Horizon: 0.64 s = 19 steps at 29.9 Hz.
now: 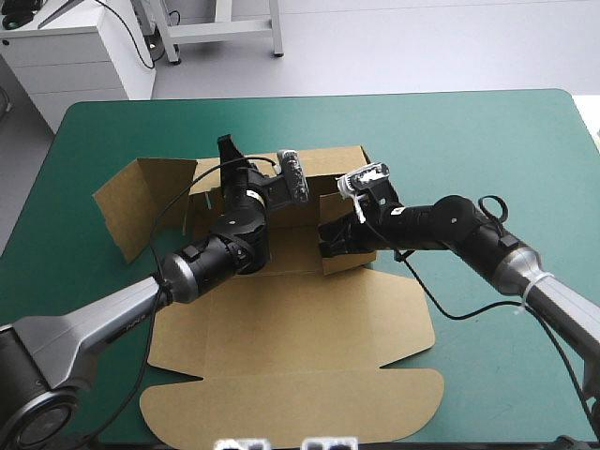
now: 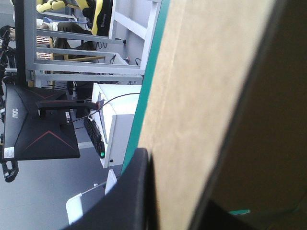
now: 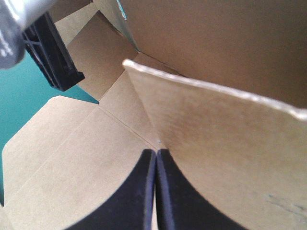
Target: Fold the box
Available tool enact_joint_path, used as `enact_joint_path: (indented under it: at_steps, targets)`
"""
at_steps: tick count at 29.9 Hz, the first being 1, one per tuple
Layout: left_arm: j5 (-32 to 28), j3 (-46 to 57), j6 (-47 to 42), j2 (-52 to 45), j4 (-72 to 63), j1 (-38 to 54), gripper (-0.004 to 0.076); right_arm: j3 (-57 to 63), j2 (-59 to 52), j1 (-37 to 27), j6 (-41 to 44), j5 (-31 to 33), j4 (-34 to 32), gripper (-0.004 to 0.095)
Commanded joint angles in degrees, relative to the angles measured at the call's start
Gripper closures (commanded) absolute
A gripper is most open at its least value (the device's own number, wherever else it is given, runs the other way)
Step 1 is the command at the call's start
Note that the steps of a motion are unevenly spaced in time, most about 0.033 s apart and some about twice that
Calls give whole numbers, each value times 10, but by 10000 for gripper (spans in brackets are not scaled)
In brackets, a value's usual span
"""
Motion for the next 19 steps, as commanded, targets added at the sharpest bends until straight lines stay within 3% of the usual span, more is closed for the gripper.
enact_joint_path:
  at_steps: [1,12,19]
  targets:
    - [3,-12,-17,-19,-18,-1,725,-13,-25,2,-7,-17,21,924]
    - [3,-12,-16,-19,-17,-1,725,-13,-69,2,-10,-19,-11,924]
    - [3,-12,-16,-19,-17,-1,725,-13,-155,2,38,-93,-85,924]
